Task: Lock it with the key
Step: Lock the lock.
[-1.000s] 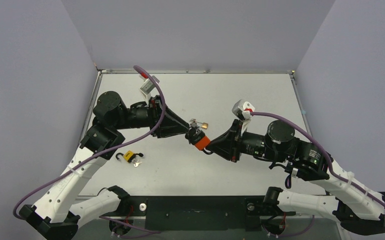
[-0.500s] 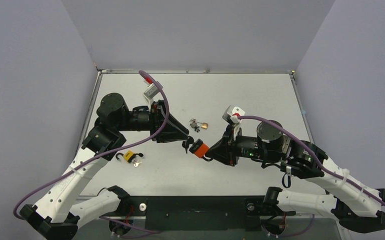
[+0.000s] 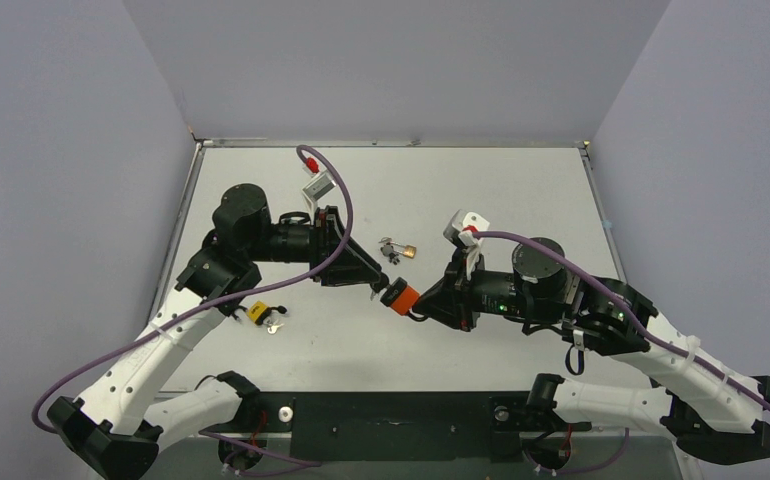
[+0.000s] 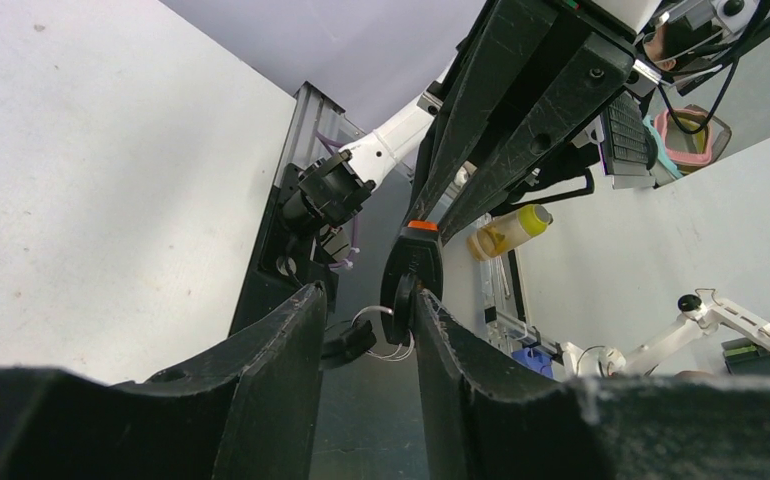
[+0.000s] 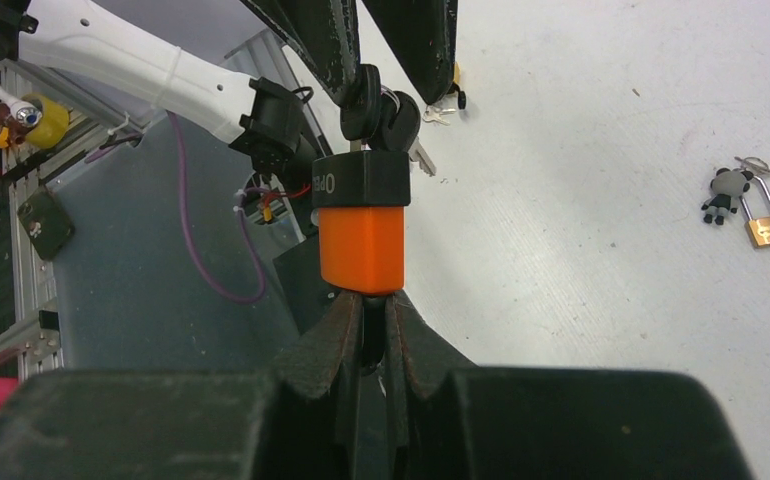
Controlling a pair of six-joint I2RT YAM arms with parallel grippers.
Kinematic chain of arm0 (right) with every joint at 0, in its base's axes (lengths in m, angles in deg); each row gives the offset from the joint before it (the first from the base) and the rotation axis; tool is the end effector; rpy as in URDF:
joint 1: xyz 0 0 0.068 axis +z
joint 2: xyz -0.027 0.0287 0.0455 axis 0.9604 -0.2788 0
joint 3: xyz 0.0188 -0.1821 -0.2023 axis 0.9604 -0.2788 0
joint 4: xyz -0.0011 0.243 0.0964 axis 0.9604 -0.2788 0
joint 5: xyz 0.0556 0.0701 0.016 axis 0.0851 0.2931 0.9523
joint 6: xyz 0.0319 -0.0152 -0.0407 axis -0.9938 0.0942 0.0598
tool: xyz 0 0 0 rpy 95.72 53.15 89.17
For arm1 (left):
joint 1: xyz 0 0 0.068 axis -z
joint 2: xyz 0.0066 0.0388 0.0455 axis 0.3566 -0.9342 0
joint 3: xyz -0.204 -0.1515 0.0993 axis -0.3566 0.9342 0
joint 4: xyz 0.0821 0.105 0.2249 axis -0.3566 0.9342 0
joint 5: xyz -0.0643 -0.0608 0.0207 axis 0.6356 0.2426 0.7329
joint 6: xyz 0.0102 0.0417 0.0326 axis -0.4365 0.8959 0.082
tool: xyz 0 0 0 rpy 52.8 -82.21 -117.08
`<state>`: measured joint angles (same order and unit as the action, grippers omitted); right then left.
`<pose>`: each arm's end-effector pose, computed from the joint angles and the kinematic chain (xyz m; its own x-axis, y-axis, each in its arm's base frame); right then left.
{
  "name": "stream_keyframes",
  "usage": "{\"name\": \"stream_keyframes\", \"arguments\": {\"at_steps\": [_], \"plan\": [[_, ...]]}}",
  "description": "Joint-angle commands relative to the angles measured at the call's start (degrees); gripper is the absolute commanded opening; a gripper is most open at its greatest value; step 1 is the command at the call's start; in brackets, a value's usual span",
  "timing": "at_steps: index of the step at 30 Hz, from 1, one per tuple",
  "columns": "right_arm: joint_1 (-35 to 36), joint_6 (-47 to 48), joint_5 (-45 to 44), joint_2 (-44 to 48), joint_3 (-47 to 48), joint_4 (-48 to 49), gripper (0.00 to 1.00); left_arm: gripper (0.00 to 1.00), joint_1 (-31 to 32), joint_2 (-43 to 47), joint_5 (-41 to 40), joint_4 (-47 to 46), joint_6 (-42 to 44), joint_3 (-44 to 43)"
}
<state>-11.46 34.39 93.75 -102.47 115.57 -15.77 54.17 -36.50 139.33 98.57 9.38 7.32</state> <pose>0.0687 0.1512 0.4317 -0.4800 -0.2124 -0.8511 -0.8565 0.3235 0.4023 0.1626 -0.1420 0.4134 -0.6933 0.0323 -0.7199 0.7206 0.0398 -0.6922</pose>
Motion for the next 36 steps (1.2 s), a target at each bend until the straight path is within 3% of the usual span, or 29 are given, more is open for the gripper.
{"name": "stream_keyframes", "arguments": {"at_steps": [1,13,16,23,36], "plan": [[0.3,1.0,-1.0,-0.4,3.1,3.0,0.0,0.34,0.1,0.2,1.8,-2.5,0.0,0.1],[0.2,1.3,-2.6,-0.7,3.0,2.7,0.0,0.12,0.5,-0.2,3.0,-3.1,-0.4,1.5],[0.1,1.6,-2.7,-1.0,2.7,2.4,0.0,0.0,0.5,-0.5,2.9,-3.5,-0.7,1.8],[-1.1,1.7,-2.6,0.1,0.6,1.7,0.0,0.0,-3.2,-1.0,-0.1,-2.8,-1.4,2.3],[-5.3,1.4,-3.7,4.4,-4.1,-2.4,0.0,0.0,-11.2,0.0,1.2,-13.3,-8.1,4.6]]}}
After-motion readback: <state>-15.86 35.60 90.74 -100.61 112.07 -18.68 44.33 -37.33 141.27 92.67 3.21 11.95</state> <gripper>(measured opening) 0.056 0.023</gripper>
